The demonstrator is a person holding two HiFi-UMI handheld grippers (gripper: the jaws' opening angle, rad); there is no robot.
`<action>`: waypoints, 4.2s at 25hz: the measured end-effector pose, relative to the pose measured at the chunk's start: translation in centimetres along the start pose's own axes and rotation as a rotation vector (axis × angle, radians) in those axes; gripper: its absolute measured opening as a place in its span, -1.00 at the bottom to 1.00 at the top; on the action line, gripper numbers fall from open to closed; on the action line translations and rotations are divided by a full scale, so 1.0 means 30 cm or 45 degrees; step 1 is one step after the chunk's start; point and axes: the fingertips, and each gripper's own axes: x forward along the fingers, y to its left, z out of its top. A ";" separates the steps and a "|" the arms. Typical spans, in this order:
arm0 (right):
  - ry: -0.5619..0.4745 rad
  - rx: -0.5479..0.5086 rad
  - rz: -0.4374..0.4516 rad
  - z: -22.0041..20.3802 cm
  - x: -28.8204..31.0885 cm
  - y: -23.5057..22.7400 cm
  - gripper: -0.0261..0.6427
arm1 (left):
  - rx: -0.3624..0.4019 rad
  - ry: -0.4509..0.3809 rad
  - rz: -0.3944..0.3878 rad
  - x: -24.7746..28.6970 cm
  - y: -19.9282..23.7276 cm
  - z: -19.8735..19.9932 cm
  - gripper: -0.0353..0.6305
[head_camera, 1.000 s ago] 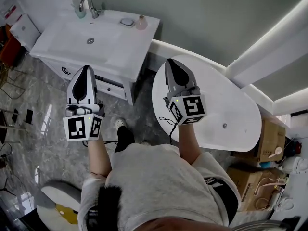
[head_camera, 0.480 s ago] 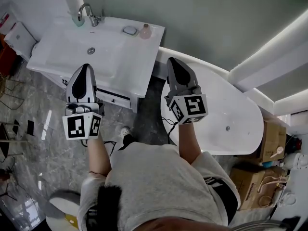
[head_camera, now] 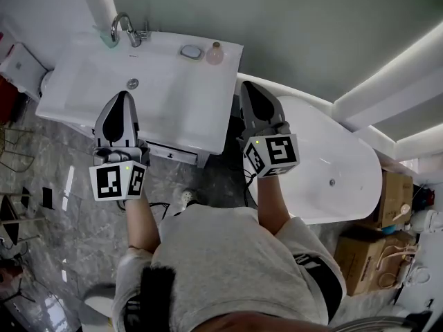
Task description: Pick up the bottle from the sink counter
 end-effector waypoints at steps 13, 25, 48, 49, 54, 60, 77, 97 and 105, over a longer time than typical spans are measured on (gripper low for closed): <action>0.020 -0.016 -0.091 -0.048 0.167 0.022 -0.89 | -0.046 0.017 -0.105 0.151 0.151 -0.089 -0.88; 0.091 0.013 -0.138 -0.123 0.216 -0.019 -0.89 | -0.098 0.089 -0.215 0.257 0.134 -0.210 -0.88; 0.200 0.020 0.017 -0.283 0.583 -0.320 -0.89 | -0.074 0.146 -0.070 0.527 0.133 -0.348 -0.88; 0.211 0.020 0.026 -0.299 0.599 -0.331 -0.89 | -0.071 0.152 -0.062 0.532 0.134 -0.355 -0.88; 0.279 0.037 0.070 -0.406 0.672 -0.362 -0.89 | -0.064 0.191 -0.027 0.557 0.143 -0.396 -0.88; 0.368 0.052 0.101 -0.564 0.715 -0.381 -0.89 | -0.071 0.223 0.006 0.581 0.148 -0.444 -0.88; 0.519 0.076 0.167 -0.899 0.841 -0.426 -0.69 | -0.052 0.303 0.041 0.600 0.145 -0.529 -0.88; 0.611 0.022 0.229 -1.120 0.981 -0.418 -0.42 | -0.034 0.402 0.166 0.574 0.233 -0.620 -0.88; 0.543 0.013 0.221 -1.110 1.002 -0.417 -0.42 | -0.028 0.424 0.195 0.559 0.258 -0.638 -0.88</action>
